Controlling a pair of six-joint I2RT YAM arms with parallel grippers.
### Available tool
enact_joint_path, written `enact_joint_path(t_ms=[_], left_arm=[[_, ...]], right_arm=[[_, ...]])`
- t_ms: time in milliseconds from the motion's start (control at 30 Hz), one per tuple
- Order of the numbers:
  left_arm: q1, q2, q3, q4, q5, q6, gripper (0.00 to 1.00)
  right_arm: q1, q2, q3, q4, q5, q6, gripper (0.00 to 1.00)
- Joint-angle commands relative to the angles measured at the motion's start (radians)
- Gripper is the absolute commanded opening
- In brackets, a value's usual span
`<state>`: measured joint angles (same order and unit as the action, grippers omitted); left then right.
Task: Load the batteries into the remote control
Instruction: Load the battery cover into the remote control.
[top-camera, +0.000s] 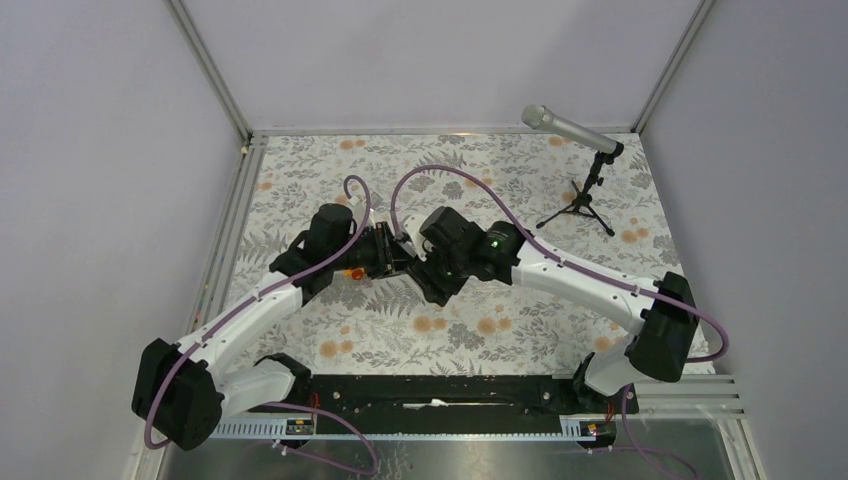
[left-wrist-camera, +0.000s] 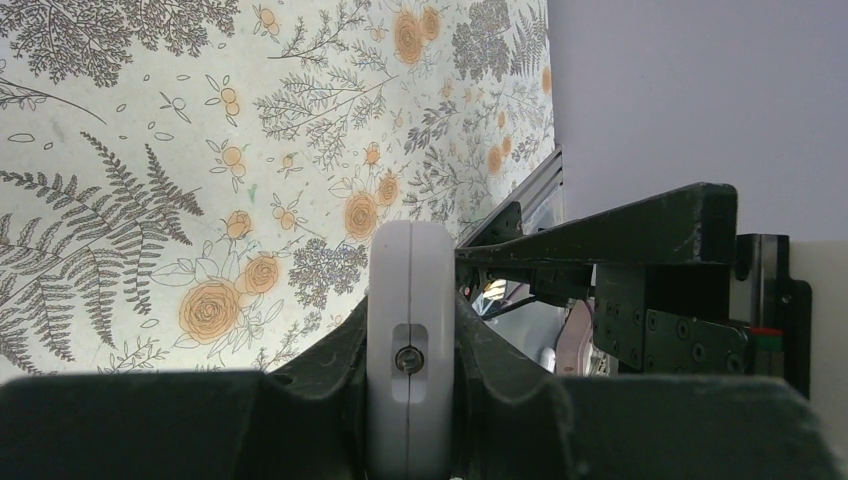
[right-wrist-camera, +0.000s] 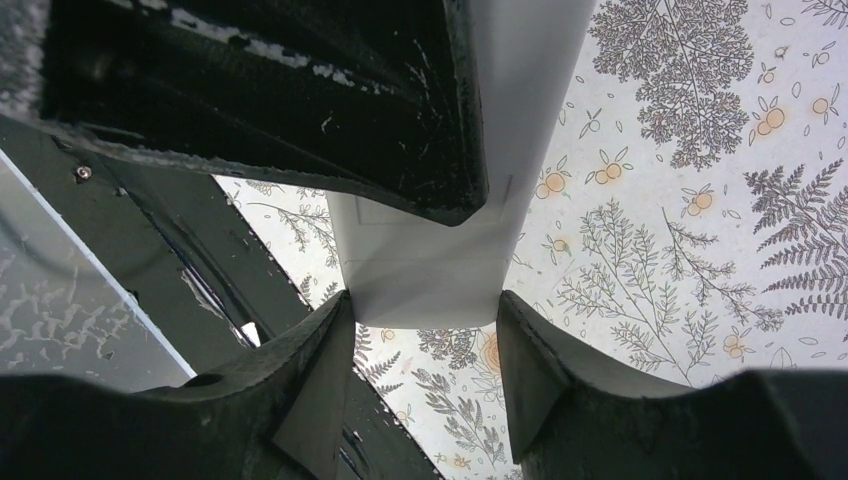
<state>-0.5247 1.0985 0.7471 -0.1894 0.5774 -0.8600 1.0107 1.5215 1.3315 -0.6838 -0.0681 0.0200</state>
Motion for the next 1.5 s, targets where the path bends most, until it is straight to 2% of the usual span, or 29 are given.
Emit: enact_joint_path(t_ms=[0, 133, 300, 800, 867, 1000, 1100, 1200, 1300, 1467], left_arm=[[-0.017, -0.007, 0.08, 0.11, 0.223, -0.097, 0.0], [-0.017, 0.001, 0.062, 0.173, 0.25, -0.158, 0.0], [-0.012, 0.01, 0.06, 0.171, 0.254, -0.188, 0.0], [0.066, 0.006, 0.035, 0.135, 0.262, -0.156, 0.0], [0.08, 0.007, 0.032, 0.133, 0.264, -0.151, 0.0], [0.116, 0.009, 0.019, 0.137, 0.262, -0.147, 0.0], [0.158, 0.0, -0.001, 0.18, 0.265, -0.175, 0.0], [0.179, -0.014, -0.008, 0.226, 0.264, -0.208, 0.0], [0.186, -0.027, -0.003, 0.241, 0.259, -0.228, 0.0], [0.198, -0.057, -0.008, 0.264, 0.236, -0.28, 0.0]], right_arm=[[-0.001, 0.044, 0.055, 0.068, 0.047, -0.012, 0.56], [-0.001, 0.062, 0.081, 0.073, 0.062, 0.041, 0.57], [-0.001, 0.069, 0.107, 0.08, 0.095, 0.067, 0.6], [-0.002, 0.059, 0.155, 0.069, 0.096, 0.056, 0.74], [-0.002, 0.056, 0.171, 0.063, 0.091, 0.063, 0.78], [-0.003, 0.023, 0.19, 0.066, 0.051, 0.07, 0.98], [-0.005, -0.031, 0.175, 0.093, 0.023, 0.083, 1.0], [-0.036, -0.092, 0.146, 0.131, 0.03, 0.154, 1.0], [-0.079, -0.146, 0.12, 0.164, 0.1, 0.27, 1.0], [-0.165, -0.247, 0.026, 0.206, 0.179, 0.542, 1.0]])
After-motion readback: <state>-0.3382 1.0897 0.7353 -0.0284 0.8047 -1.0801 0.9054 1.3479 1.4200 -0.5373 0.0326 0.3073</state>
